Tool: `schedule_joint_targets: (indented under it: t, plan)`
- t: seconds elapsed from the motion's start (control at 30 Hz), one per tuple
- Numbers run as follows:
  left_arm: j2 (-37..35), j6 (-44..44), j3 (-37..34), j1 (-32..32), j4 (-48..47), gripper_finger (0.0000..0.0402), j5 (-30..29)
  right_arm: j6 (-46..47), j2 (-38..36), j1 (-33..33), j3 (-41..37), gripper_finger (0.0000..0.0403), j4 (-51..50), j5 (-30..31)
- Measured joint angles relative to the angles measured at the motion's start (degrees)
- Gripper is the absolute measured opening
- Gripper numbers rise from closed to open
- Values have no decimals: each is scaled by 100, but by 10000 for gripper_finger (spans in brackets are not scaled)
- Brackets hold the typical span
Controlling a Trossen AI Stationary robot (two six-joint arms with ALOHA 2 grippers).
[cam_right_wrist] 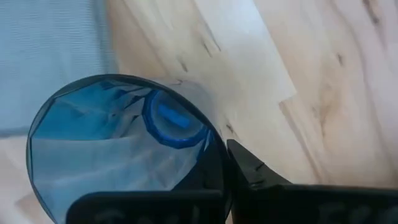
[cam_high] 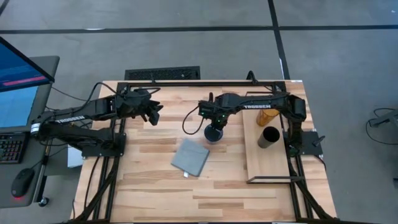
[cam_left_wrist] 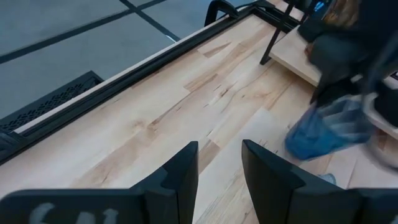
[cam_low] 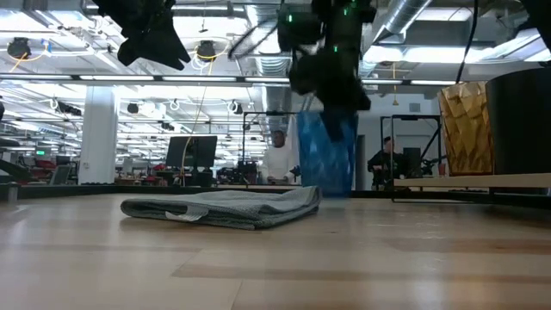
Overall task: Stack small to large cups/mugs on shelf
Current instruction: Put the blue cup on the shelf
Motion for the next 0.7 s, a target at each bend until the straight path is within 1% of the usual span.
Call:
schedule_joint_targets:
  t: [0.17,0.23,0.3,0.4,0.57,0.7]
  plan:
    - [0,-2,0,0,0,114,-2,-165,-181,131,709,10,-880,0]
    - [0,-2,-1,0,-7,114,-2,-121,-341,187,1004,10,-1070,-5]
    - [-2,-4,0,0,-1,114,-2,2,-538,241,1188,10,-1494,-21]
    - [0,-4,-2,1,-3,114,-4,394,-975,320,1324,11,-1705,-28]
    - [28,-4,0,0,12,114,-11,1377,-1765,540,1320,10,-2496,35]
    - [38,-4,-2,2,4,114,-9,2202,-2323,912,1150,10,-2474,42]
